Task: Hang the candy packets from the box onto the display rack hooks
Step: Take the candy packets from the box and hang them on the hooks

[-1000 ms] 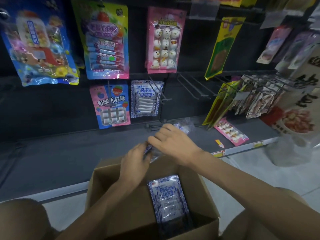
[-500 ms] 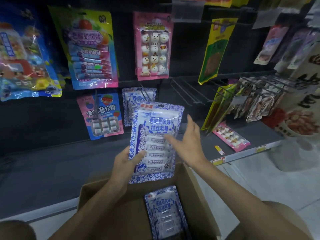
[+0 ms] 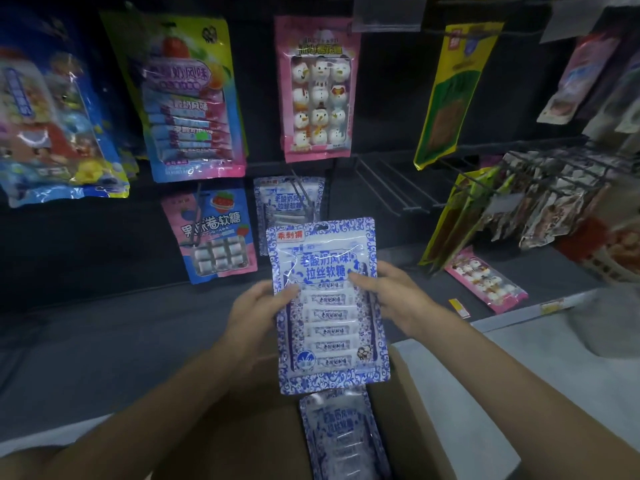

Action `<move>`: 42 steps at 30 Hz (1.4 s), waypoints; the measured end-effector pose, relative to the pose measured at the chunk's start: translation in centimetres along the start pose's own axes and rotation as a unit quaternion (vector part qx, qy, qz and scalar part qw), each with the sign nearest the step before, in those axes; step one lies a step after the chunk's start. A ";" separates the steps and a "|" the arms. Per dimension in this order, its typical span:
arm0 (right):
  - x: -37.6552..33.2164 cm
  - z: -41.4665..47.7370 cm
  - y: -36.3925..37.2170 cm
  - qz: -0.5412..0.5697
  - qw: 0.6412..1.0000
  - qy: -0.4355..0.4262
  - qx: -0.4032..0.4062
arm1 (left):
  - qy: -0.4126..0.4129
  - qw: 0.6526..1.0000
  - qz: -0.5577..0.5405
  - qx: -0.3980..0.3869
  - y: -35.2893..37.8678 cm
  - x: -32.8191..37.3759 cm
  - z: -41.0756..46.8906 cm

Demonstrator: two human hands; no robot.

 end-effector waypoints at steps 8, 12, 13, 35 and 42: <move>1.9 2.7 2.2 -0.038 0.997 0.055 -0.042 | -0.007 0.993 -0.070 0.092 -1.6 -0.3 4.4; 2.8 3.5 2.5 -0.007 0.997 0.072 -0.009 | -0.012 0.990 -0.083 0.112 -1.3 -1.7 5.7; 2.9 3.7 2.4 -0.005 0.997 0.074 -0.001 | -0.015 0.990 -0.081 0.114 -1.2 -1.8 5.9; 2.7 4.8 2.8 0.037 0.998 0.037 0.043 | 0.018 0.984 -0.119 0.128 -1.1 -2.2 6.7; 2.5 4.8 2.6 0.032 0.998 0.018 0.044 | 0.019 0.985 -0.129 0.111 -0.6 -1.9 6.6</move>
Point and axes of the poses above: each hand's wrist, its own z-axis towards the middle knuckle, its own y-axis out of the palm, x = y × z, the point moved 9 cm from there along z, towards the middle knuckle, and after that the axes turned 14 degrees about -z, right-handed, at the moved point
